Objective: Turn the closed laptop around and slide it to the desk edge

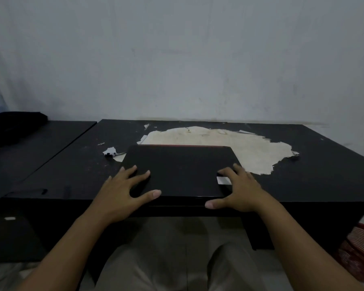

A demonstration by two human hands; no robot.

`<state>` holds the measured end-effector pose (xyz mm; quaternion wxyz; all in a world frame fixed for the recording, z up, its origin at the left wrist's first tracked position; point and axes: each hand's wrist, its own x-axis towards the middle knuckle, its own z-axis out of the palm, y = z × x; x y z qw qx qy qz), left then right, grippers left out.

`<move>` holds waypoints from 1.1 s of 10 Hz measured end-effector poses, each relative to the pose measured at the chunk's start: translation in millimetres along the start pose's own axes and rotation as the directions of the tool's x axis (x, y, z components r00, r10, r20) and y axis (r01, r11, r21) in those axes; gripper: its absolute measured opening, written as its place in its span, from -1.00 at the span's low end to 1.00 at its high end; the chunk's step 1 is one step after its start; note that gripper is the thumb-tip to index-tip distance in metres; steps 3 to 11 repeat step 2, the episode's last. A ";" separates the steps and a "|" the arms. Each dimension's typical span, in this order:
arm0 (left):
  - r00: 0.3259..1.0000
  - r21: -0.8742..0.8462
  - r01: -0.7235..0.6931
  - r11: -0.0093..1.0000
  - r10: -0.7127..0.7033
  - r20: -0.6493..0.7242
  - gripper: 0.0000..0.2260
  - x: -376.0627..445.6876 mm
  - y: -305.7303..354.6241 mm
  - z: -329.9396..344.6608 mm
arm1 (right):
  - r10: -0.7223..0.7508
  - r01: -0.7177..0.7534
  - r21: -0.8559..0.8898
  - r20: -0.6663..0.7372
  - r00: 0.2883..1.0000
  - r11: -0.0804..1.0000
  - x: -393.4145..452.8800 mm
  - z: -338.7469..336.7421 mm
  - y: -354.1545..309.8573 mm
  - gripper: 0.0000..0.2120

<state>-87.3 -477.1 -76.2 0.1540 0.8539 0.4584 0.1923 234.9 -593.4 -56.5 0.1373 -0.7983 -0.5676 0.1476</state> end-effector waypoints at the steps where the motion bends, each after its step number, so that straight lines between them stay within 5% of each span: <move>1: 0.996 0.004 0.072 0.997 -0.072 0.048 -0.15 8.9 13.0 -12.3 | 0.043 -0.024 -0.165 0.114 0.993 0.986 7.1 -17.8 -16.0 0.13; 11: 0.997 0.010 0.073 0.997 -0.073 0.030 -0.16 36.0 34.6 -34.4 | 0.046 -0.033 -0.079 0.170 0.984 0.996 20.1 -51.5 -40.7 0.12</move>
